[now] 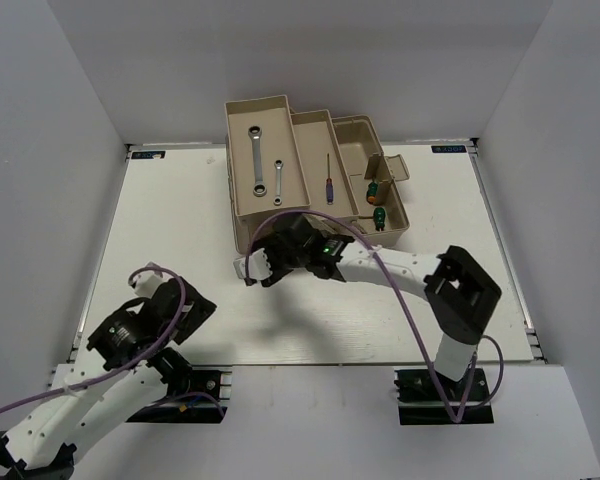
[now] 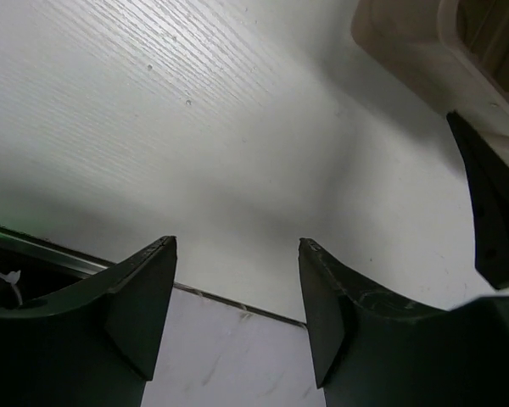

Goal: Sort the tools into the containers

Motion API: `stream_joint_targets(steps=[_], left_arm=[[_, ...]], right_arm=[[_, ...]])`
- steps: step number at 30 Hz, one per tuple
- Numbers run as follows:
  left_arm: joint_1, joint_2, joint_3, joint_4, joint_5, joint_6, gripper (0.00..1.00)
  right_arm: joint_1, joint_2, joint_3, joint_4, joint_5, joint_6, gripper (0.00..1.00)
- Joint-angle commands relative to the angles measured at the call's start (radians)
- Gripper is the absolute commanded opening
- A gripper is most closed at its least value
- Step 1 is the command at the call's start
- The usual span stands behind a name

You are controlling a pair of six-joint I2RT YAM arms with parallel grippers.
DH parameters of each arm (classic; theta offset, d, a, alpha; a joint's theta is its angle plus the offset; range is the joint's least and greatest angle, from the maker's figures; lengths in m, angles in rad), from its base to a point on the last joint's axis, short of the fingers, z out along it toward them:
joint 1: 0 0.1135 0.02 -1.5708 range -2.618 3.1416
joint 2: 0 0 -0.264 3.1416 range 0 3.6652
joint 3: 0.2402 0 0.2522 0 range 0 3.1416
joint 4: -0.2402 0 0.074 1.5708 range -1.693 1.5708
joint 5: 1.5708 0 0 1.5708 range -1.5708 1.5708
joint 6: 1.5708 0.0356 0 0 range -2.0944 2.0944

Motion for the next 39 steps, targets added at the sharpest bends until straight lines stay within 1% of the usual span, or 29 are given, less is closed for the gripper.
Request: stream_joint_targets(steps=[1, 2, 3, 5, 6, 7, 8, 9, 10, 12, 13, 15, 16, 17, 19, 20, 22, 23, 24, 26, 27, 28, 29, 31, 34, 35, 36, 38, 39], left_arm=[[-0.003, 0.021, -0.026, 0.102, 0.046, -0.01, 0.7], [-0.003, 0.033, -0.054, 0.119, 0.046, -0.01, 0.73], [-0.003, 0.033, -0.066, 0.168, 0.046, -0.01, 0.73], [-0.003, 0.047, -0.11, 0.25, 0.064, 0.006, 0.74], [0.007, 0.079, -0.124, 0.296, 0.073, 0.03, 0.74], [0.008, 0.1, -0.134, 0.37, 0.087, 0.03, 0.75], [0.008, 0.157, -0.149, 0.402, 0.087, 0.05, 0.77], [0.008, 0.157, -0.149, 0.436, 0.105, 0.062, 0.77], [0.018, 0.214, -0.163, 0.502, 0.131, 0.072, 0.77], [0.029, 0.266, -0.2, 0.574, 0.165, 0.095, 0.77], [0.043, 0.291, -0.228, 0.647, 0.199, 0.115, 0.77], [0.061, 0.358, -0.264, 0.717, 0.236, 0.127, 0.73], [0.081, 0.376, -0.305, 0.755, 0.277, 0.127, 0.72], [0.09, 0.392, -0.328, 0.839, 0.297, 0.127, 0.7], [0.109, 0.429, -0.393, 0.928, 0.358, 0.127, 0.64], [0.124, 0.441, -0.413, 1.02, 0.374, 0.127, 0.63], [0.133, 0.476, -0.456, 1.117, 0.414, 0.138, 0.61], [0.158, 0.493, -0.456, 1.207, 0.424, 0.138, 0.61], [0.167, 0.515, -0.468, 1.263, 0.44, 0.153, 0.61], [0.196, 0.613, -0.442, 1.365, 0.483, 0.182, 0.61], [0.196, 0.654, -0.424, 1.392, 0.513, 0.199, 0.61], [0.211, 0.694, -0.369, 1.392, 0.524, 0.211, 0.61], [0.221, 0.767, -0.341, 1.403, 0.538, 0.231, 0.61], [0.251, 0.817, -0.266, 1.443, 0.563, 0.253, 0.61], [0.3, 0.886, -0.14, 1.4, 0.589, 0.291, 0.61], [0.313, 0.901, -0.105, 1.374, 0.598, 0.317, 0.61], [0.334, 0.915, -0.03, 1.327, 0.598, 0.334, 0.61], [0.348, 0.946, 0.039, 1.277, 0.598, 0.366, 0.61], [0.357, 0.946, 0.096, 1.254, 0.598, 0.388, 0.61]], right_arm=[[0.01, 0.068, 0.09, -0.019, 0.118, -0.013, 0.6], [0.007, 0.082, 0.11, -0.034, 0.116, -0.007, 0.57], [0.0, 0.111, 0.118, -0.056, 0.114, -0.007, 0.49], [0.001, 0.135, 0.142, -0.091, 0.12, -0.01, 0.4], [-0.001, 0.139, 0.145, -0.1, 0.119, -0.01, 0.29], [0.002, 0.139, 0.15, -0.11, 0.119, -0.01, 0.2], [-0.002, 0.136, 0.158, -0.126, 0.114, -0.002, 0.04], [-0.001, 0.136, 0.162, -0.131, 0.111, 0.004, 0.04], [-0.002, 0.113, 0.171, -0.134, 0.109, 0.009, 0.0], [0.001, 0.091, 0.194, -0.145, 0.103, 0.051, 0.0], [-0.001, 0.056, 0.205, -0.15, 0.103, 0.067, 0.0], [-0.002, 0.034, 0.265, -0.188, 0.09, 0.139, 0.0], [-0.007, -0.008, 0.274, -0.188, 0.088, 0.154, 0.0], [-0.008, -0.024, 0.282, -0.191, 0.088, 0.185, 0.0], [-0.017, -0.064, 0.31, -0.203, 0.077, 0.222, 0.0], [-0.017, -0.1, 0.32, -0.206, 0.071, 0.261, 0.0], [-0.024, -0.125, 0.331, -0.228, 0.05, 0.288, 0.0], [-0.024, -0.162, 0.328, -0.234, 0.042, 0.323, 0.0], [-0.025, -0.177, 0.326, -0.243, 0.027, 0.338, 0.0], [-0.031, -0.226, 0.304, -0.257, -0.021, 0.386, 0.0], [-0.03, -0.239, 0.297, -0.263, -0.041, 0.391, 0.0], [-0.03, -0.26, 0.262, -0.26, -0.065, 0.398, 0.0], [-0.03, -0.269, 0.247, -0.274, -0.079, 0.418, 0.0], [-0.037, -0.315, 0.189, -0.26, -0.122, 0.423, 0.0], [-0.04, -0.364, 0.142, -0.274, -0.154, 0.426, 0.0], [-0.042, -0.371, 0.126, -0.282, -0.159, 0.437, 0.0], [-0.045, -0.383, 0.124, -0.292, -0.168, 0.438, 0.0], [-0.047, -0.386, 0.119, -0.328, -0.168, 0.434, 0.0], [-0.045, -0.386, 0.121, -0.347, -0.168, 0.432, 0.26]])
